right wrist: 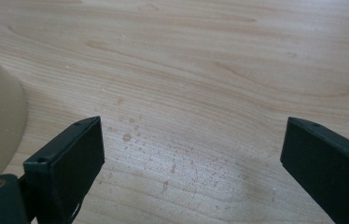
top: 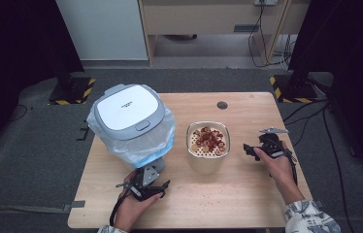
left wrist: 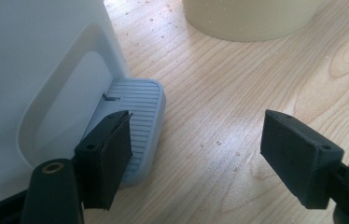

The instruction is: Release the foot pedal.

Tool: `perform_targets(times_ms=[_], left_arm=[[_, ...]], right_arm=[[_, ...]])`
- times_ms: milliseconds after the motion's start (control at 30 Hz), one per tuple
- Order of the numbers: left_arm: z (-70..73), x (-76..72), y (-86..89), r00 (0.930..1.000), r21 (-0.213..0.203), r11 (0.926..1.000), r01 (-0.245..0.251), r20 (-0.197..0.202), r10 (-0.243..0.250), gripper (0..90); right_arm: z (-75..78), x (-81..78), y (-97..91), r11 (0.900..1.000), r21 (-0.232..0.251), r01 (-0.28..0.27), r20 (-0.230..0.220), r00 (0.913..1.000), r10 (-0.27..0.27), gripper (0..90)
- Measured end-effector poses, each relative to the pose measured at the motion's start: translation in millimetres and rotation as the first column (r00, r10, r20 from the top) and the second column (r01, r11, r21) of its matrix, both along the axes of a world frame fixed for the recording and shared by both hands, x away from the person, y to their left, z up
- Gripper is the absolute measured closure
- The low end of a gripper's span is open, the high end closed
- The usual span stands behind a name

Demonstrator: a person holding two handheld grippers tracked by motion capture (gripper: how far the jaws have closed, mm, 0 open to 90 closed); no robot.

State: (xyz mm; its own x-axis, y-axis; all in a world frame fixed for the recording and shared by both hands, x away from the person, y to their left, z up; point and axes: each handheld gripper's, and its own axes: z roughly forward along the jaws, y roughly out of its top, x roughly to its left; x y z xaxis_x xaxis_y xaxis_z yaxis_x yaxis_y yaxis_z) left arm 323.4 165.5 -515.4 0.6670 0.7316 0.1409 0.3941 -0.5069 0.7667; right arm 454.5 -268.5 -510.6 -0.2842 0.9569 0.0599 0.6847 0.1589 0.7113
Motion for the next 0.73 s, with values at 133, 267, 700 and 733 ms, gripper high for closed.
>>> perform_targets(times_ms=[133, 267, 700, 733], left_arm=[[-0.1, 0.0, -0.2, 1.0000, 0.001, 1.0000, 0.002, -0.001, -0.002, 23.6], [-0.3, -0.1, -0.3, 1.0000, 0.000, 1.0000, 0.003, -0.001, -0.003, 23.4], [-0.8, 0.2, -0.9, 1.0000, 0.005, 1.0000, 0.008, 0.004, -0.008, 22.9], [-0.8, 0.2, -0.9, 1.0000, 0.005, 1.0000, 0.008, 0.004, -0.008, 22.8]], right_arm=[[-7.1, 2.3, 3.6, 1.0000, -0.004, -0.001, -0.028, 0.9996, 0.001, 6.1], [-13.3, 1.8, 8.4, 1.0000, -0.006, 0.007, -0.032, 0.9995, -0.007, 6.1], [-29.6, -10.2, 22.3, 0.9970, -0.066, 0.040, 0.013, 0.9991, -0.039, 1.3], [-29.6, -10.2, 22.3, 0.9970, -0.065, 0.041, 0.013, 0.9991, -0.040, 1.3]])
